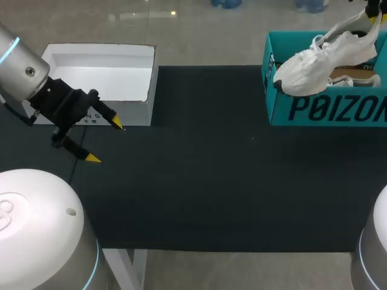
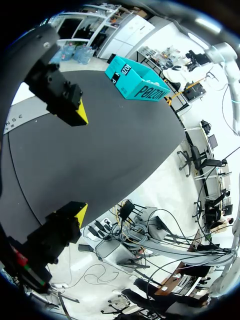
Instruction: Take the shoe out of the shoebox, open the shoe tongue, remove and reinsert the insole, then place the shoe into the shoebox
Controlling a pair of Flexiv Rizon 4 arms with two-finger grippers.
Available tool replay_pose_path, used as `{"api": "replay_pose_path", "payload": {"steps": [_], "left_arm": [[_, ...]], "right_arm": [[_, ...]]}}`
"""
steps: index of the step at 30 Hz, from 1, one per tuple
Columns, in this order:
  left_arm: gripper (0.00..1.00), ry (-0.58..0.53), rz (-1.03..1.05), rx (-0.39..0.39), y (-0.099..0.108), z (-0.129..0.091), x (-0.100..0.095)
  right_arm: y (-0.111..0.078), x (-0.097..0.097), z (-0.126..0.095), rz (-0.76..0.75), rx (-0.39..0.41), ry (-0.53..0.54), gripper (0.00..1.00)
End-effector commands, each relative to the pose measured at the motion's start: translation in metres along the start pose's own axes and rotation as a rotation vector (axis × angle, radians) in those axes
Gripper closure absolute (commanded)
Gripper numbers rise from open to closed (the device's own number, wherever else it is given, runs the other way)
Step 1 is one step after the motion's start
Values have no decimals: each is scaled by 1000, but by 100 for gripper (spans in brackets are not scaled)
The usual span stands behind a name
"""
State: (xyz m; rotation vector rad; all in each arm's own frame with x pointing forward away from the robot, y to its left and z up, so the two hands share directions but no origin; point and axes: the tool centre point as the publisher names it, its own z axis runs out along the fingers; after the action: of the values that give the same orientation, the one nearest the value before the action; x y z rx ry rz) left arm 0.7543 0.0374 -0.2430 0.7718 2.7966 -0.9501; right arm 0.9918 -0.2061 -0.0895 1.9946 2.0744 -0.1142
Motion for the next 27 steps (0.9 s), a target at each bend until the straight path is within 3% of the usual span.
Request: {"api": "replay_pose_path", "payload": {"steps": [1, 8, 15, 21, 27], "left_arm": [[0, 3, 0, -3, 0, 0, -1], [0, 3, 0, -3, 0, 0, -1], [0, 3, 0, -3, 0, 0, -1], [0, 3, 0, -3, 0, 0, -1], [0, 3, 0, -3, 0, 0, -1]], "right_arm": [[45, -14, 15, 58, 94, 13, 100], [77, -57, 42, 189, 107, 5, 100], [97, -101, 61, 369, 138, 22, 100], [106, -116, 67, 479, 143, 36, 100], [118, -113, 75, 528, 174, 7, 100]]}}
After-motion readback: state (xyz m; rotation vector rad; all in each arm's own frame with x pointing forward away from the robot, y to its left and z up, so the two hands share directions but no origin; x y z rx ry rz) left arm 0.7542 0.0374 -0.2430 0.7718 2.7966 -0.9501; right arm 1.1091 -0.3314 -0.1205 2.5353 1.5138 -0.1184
